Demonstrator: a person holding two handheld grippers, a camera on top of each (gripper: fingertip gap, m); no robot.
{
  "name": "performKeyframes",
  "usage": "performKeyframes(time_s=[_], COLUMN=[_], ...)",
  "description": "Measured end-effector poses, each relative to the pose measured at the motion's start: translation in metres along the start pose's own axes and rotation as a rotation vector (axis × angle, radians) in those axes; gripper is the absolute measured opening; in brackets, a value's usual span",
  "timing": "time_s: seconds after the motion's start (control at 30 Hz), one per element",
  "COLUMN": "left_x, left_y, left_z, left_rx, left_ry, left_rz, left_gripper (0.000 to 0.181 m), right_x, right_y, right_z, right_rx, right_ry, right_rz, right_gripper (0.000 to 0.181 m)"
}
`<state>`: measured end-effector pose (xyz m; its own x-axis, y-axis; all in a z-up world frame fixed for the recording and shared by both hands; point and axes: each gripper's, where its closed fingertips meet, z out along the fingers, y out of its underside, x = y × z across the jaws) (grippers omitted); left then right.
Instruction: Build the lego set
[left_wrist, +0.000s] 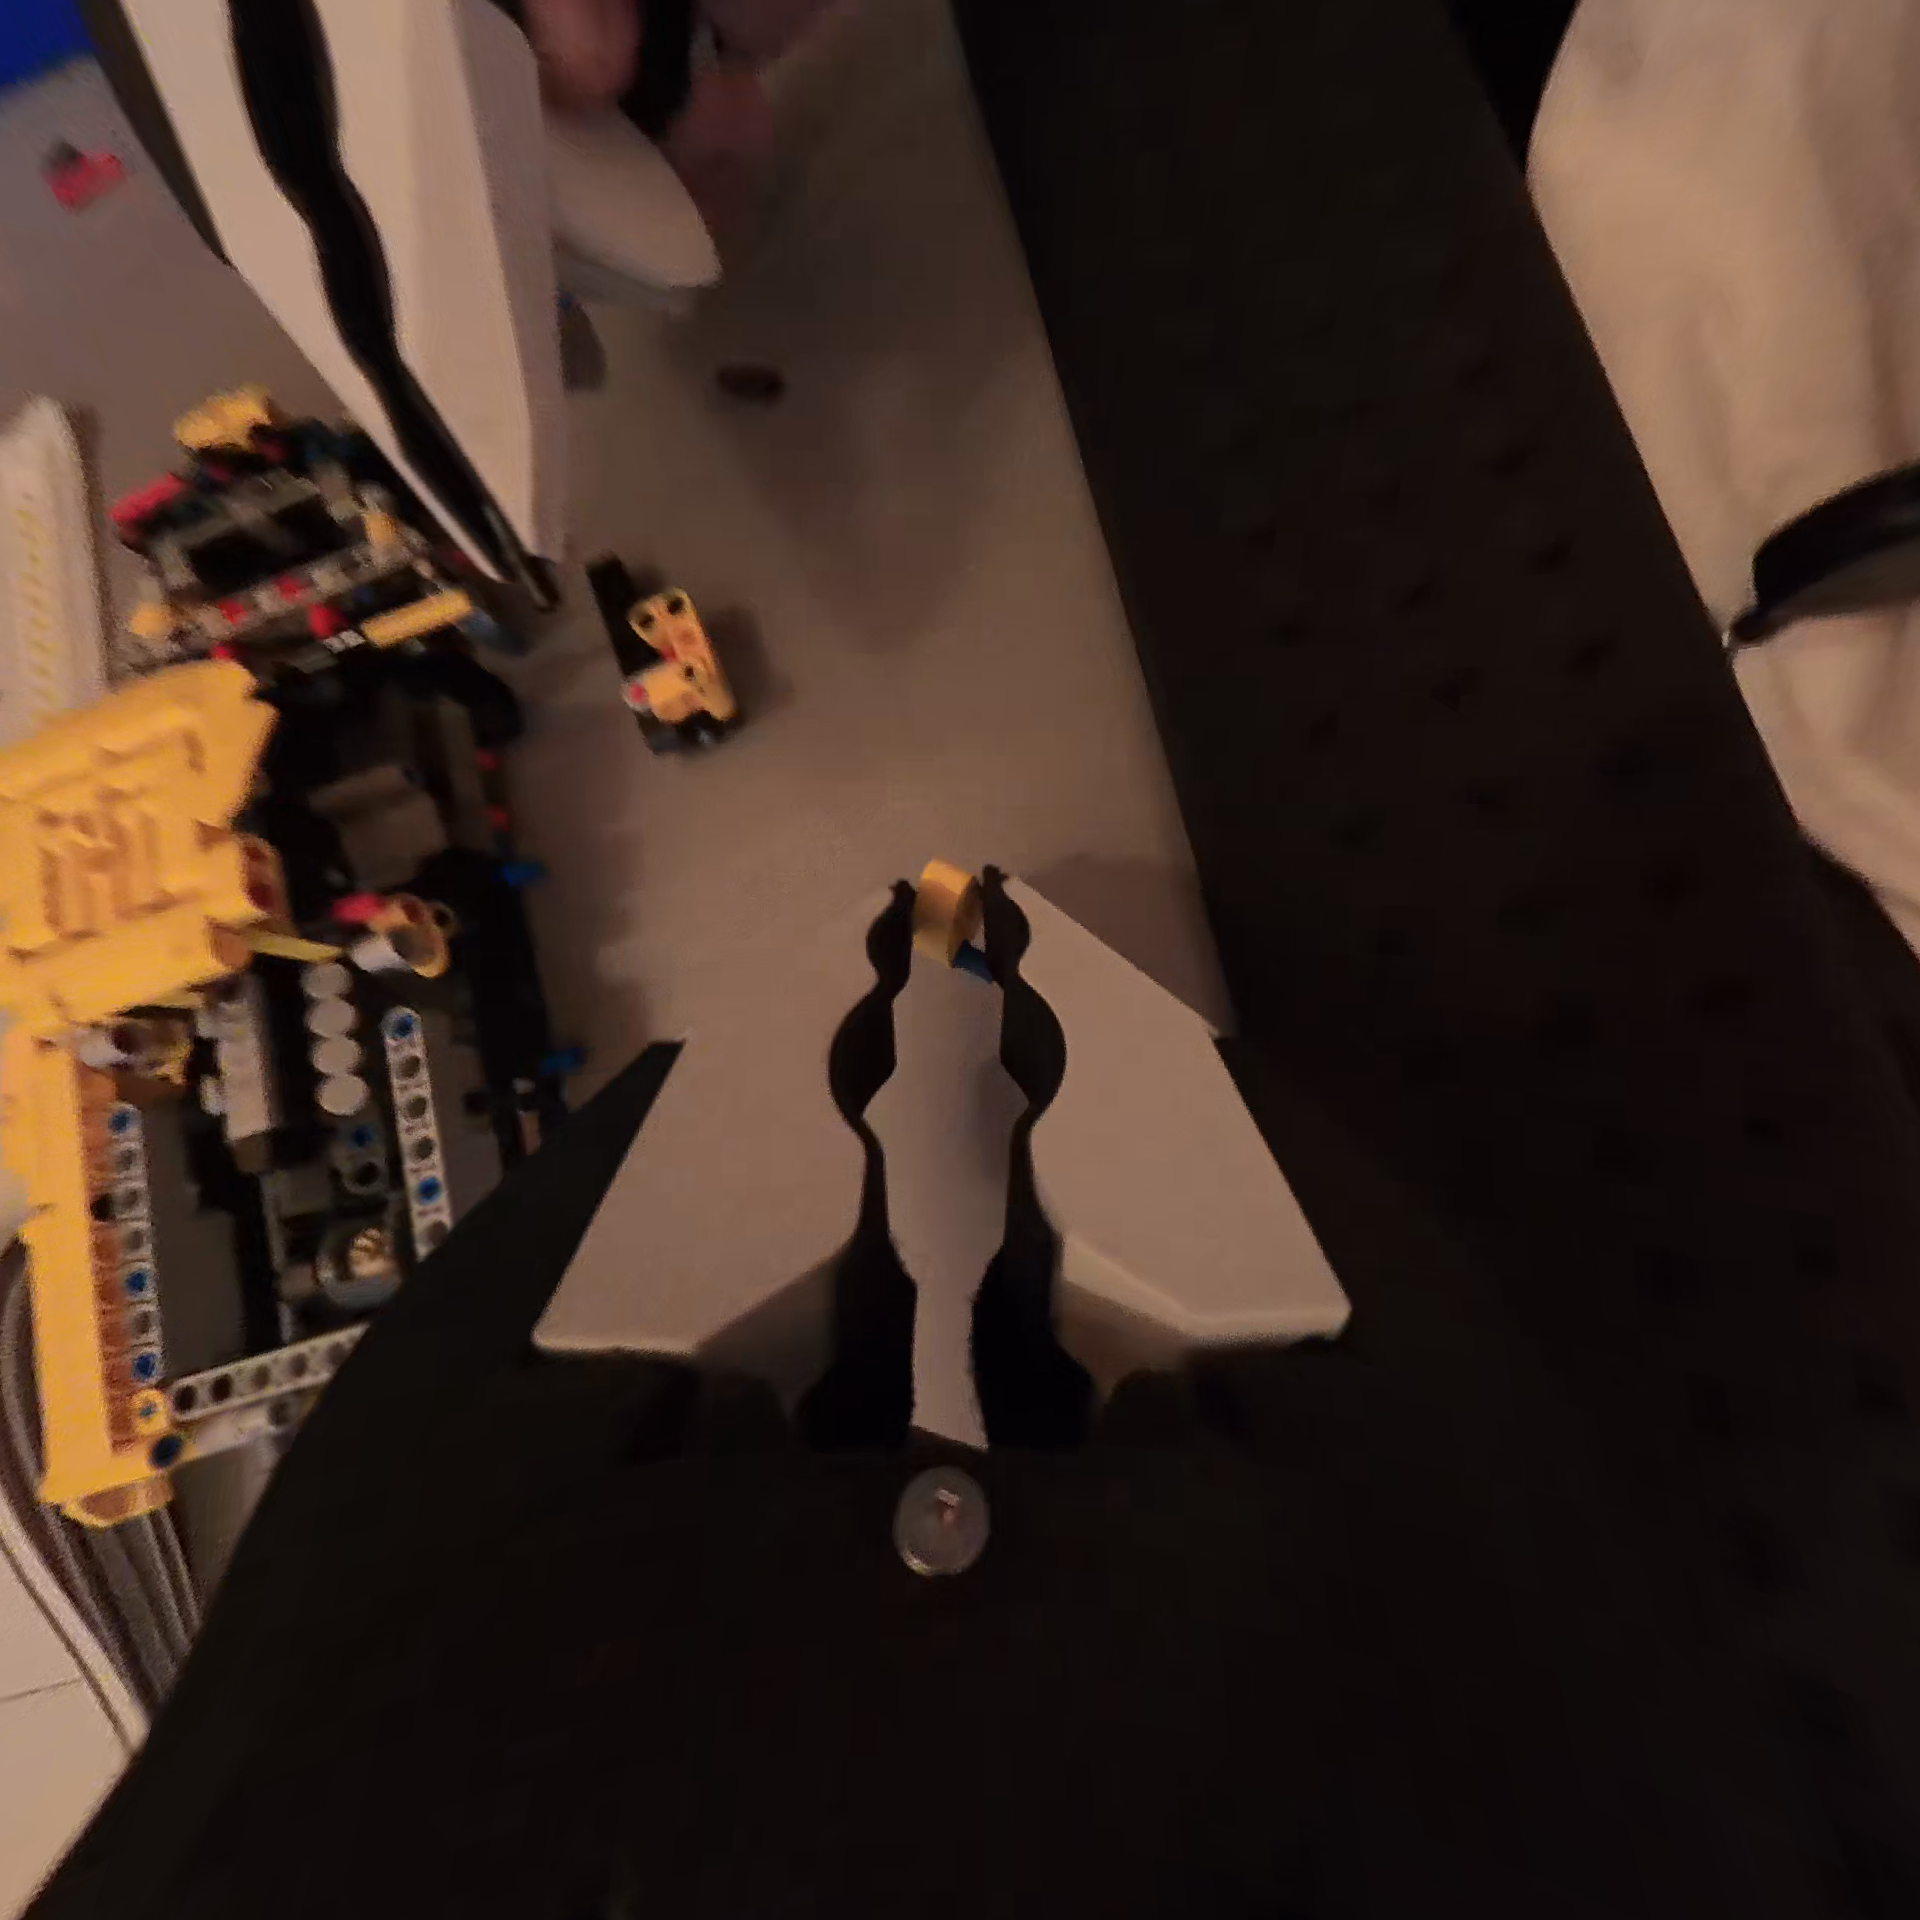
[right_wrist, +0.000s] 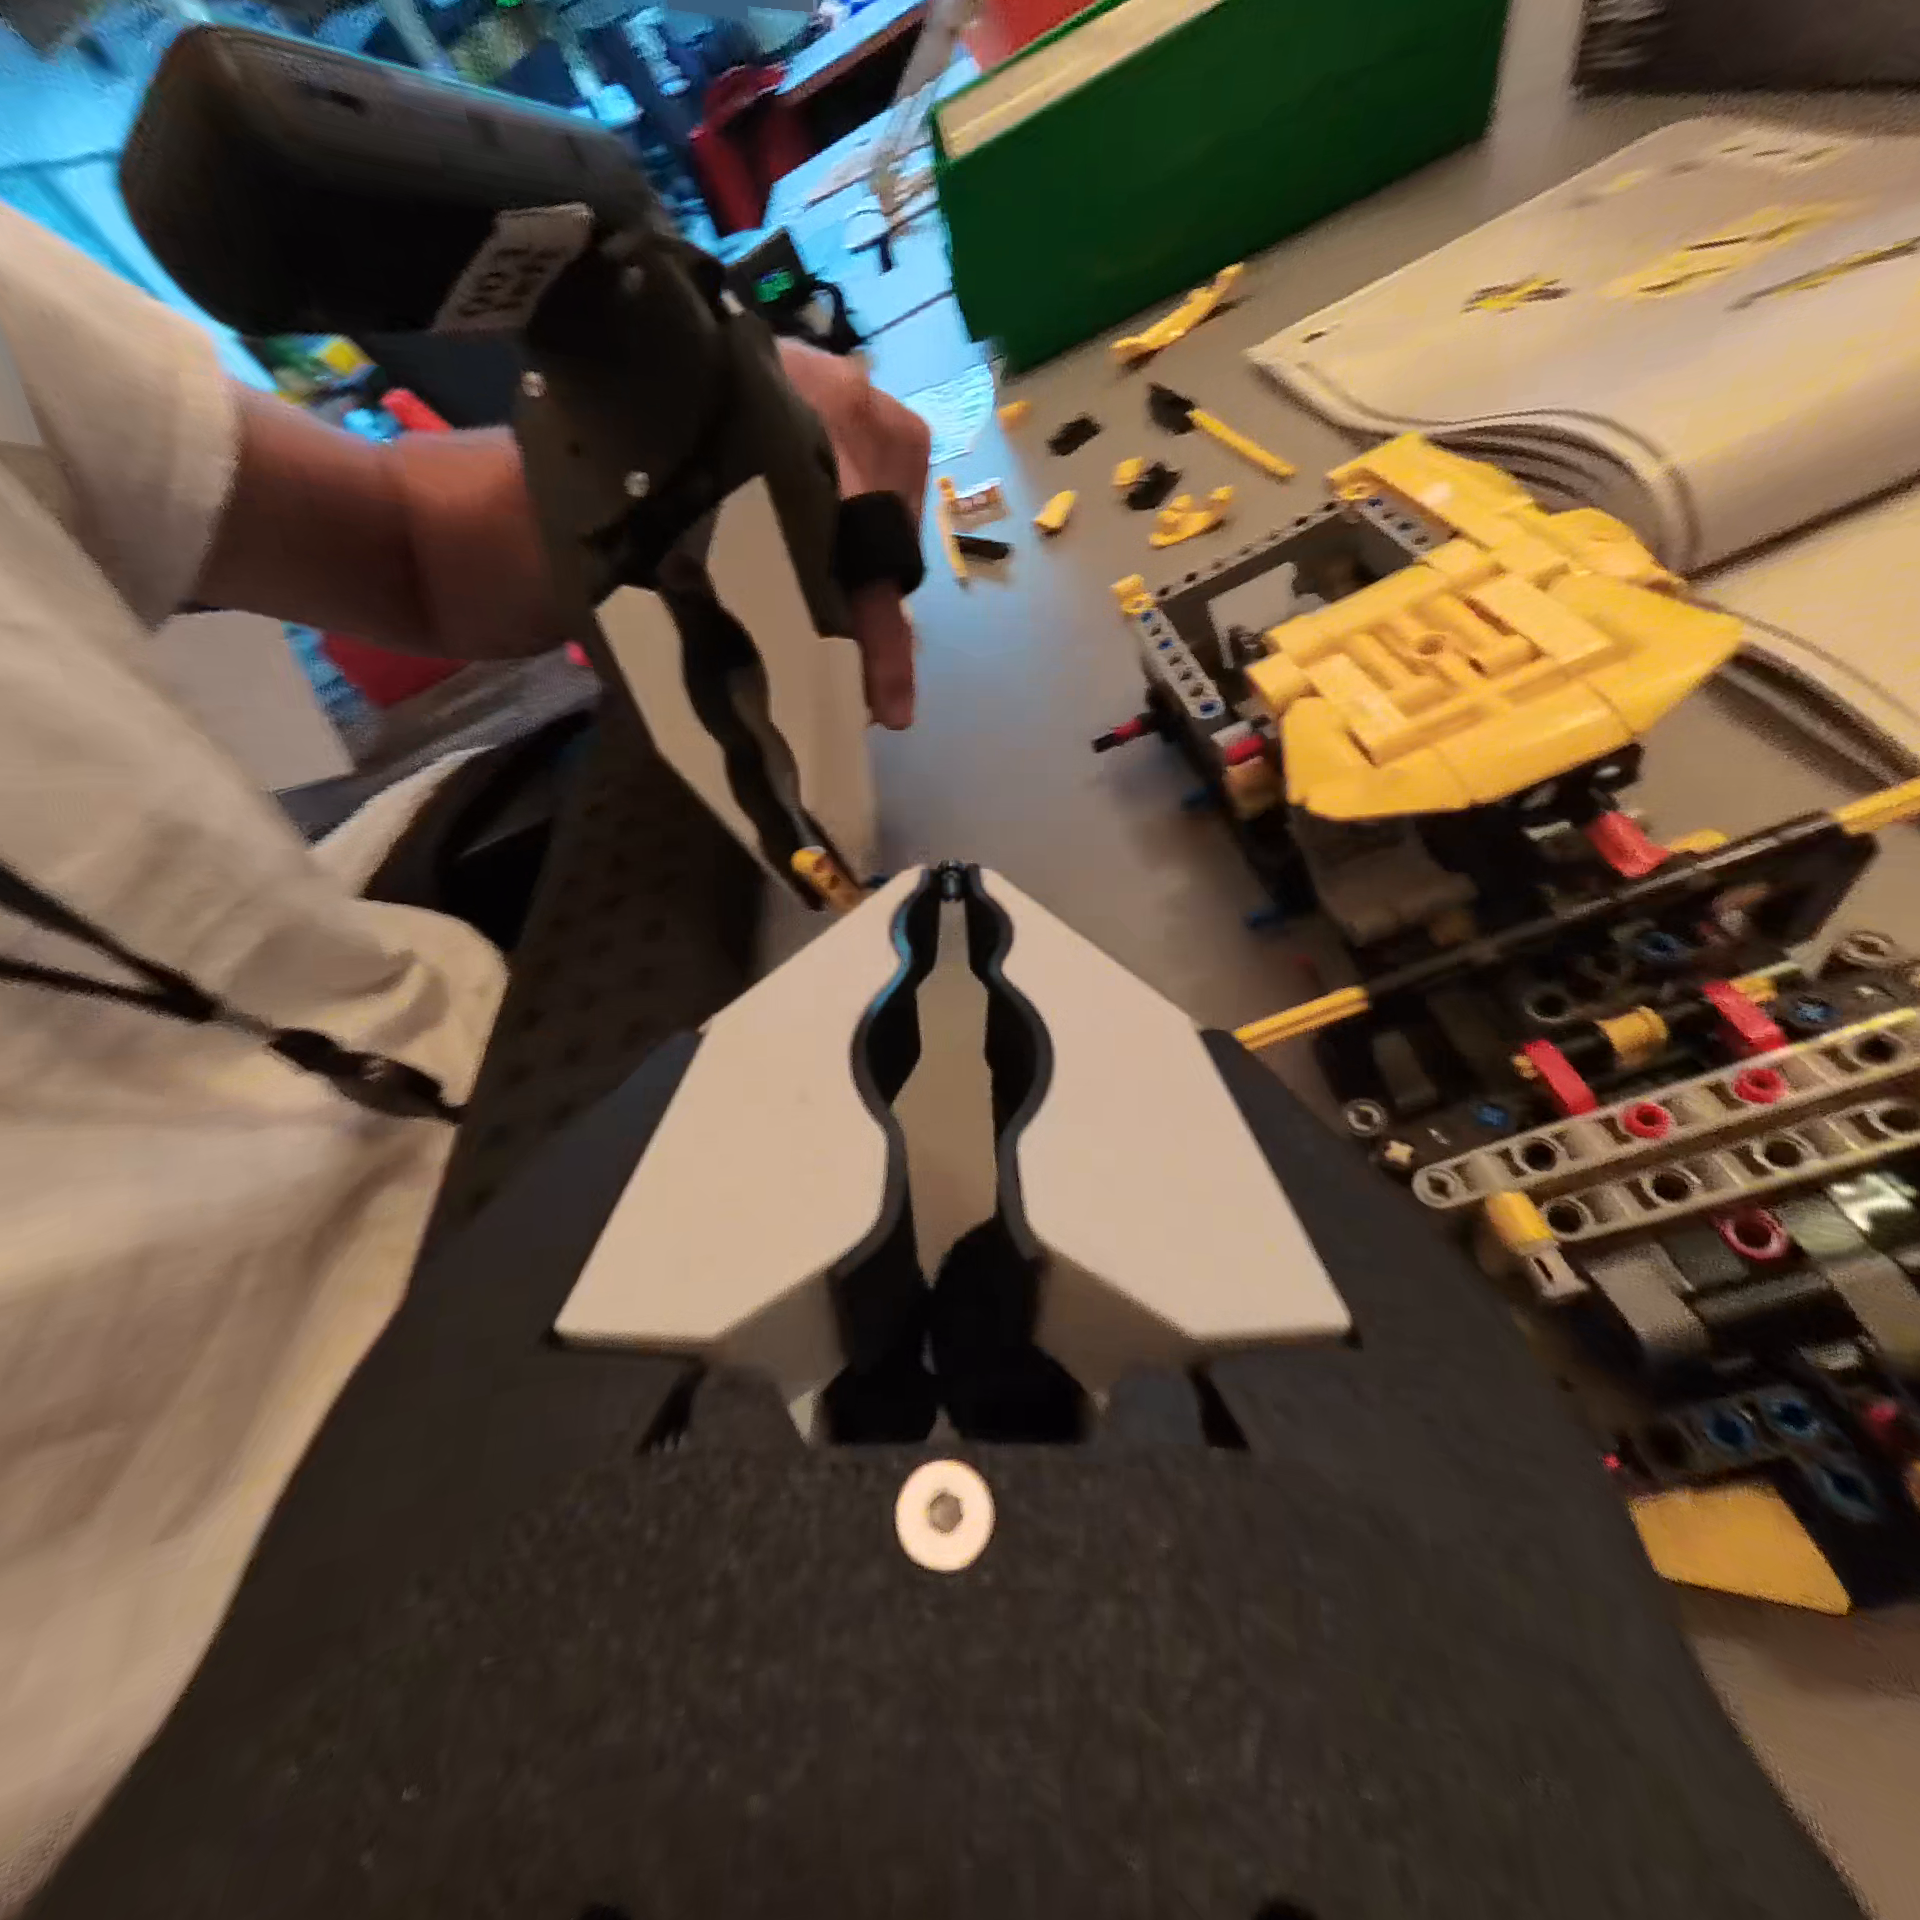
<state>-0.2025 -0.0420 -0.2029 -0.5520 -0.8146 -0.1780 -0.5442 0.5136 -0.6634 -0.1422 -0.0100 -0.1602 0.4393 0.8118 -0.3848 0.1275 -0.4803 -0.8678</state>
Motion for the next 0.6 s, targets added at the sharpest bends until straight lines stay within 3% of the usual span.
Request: performKeyframes(time_s=[0.17, 0.33, 0.43, 0.6], left_x=[0.010, 0.010, 0.007, -0.005], left_y=[0.018, 0.030, 0.029, 0.024], left_z=[0.001, 0.007, 0.003, -0.016], left_rx=[-0.063, -0.115, -0.085, -0.043], left_ry=[0.119, 0.090, -0.001, -0.321], left_rz=[-0.028, -0.060, -0.145, -0.395], left_gripper=[0.014, 0.018, 0.027, 0.028], right_x=[-0.004, -0.008, -0.009, -0.012], right_y=[-0.001, 0.005, 0.006, 0.006], right_z=[0.012, 0.013, 0.011, 0.011], right_rx=[0.006, -0.011, -0.011, -0.011], right_ry=[0.104, 0.092, 0.084, 0.076], right_rz=[-0.105, -0.118, -0.122, -0.133], right_gripper=[0.004, 0.004, 0.004, 0.004])
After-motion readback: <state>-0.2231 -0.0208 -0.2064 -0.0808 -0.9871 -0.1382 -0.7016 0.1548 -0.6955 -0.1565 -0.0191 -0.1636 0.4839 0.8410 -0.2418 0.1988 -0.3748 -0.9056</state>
